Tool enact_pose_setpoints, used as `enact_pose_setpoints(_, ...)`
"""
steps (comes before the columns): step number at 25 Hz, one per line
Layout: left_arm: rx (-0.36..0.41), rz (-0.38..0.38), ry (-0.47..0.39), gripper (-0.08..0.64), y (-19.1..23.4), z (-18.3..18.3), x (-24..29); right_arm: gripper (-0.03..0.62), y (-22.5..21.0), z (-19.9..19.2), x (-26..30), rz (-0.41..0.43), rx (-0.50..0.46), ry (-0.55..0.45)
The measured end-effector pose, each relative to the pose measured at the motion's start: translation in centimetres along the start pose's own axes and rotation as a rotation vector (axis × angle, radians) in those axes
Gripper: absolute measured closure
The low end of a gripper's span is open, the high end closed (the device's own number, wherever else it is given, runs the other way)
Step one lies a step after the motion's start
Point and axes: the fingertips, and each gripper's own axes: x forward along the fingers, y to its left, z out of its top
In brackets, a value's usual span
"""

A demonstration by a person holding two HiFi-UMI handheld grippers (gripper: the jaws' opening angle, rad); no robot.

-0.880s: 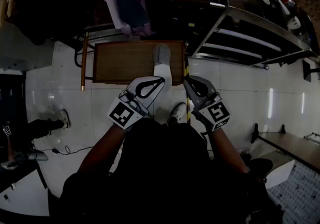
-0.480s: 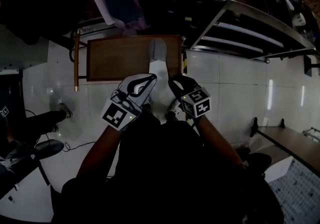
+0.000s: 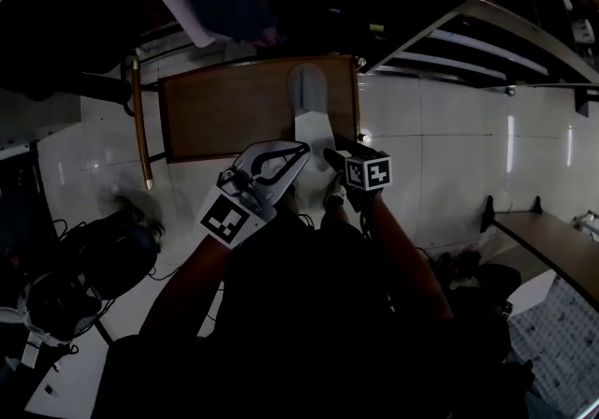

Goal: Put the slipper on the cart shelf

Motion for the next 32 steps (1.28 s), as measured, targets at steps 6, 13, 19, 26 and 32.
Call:
enact_pose_setpoints(6, -0.018, -0.043, 0.016, 0.557, 1.5, -1.1, 0.3, 0.333, -1.1, -0.9, 3.3, -0.009, 0.055, 0.04)
enact_pose_setpoints(13, -0.026, -0.073, 0.027, 0.557, 2.4, -2.0, 1.2, 0.333, -1.7, -1.5, 6.0, 0.048, 0.158, 0.062)
enact_pose_setpoints(19, -0.037, -0.075, 0.034, 0.557, 2.9, -2.5, 1.2, 0.334, -0.3, -1.7, 7.3, 0.146, 0.223, 0.093)
enact_pose_setpoints(26, -0.067, -0.048, 0.06, 0.557, 3.5, -3.7, 0.2, 0.453, 1.3, -1.6, 8.5, 0.233, 0.263, 0.106)
enact_pose_setpoints(32, -0.085, -0.013, 0.061, 0.557, 3.7, -4.5, -1.1, 0.525, 3.2, 0.7, 7.0, 0.35, 0.347, -0.001)
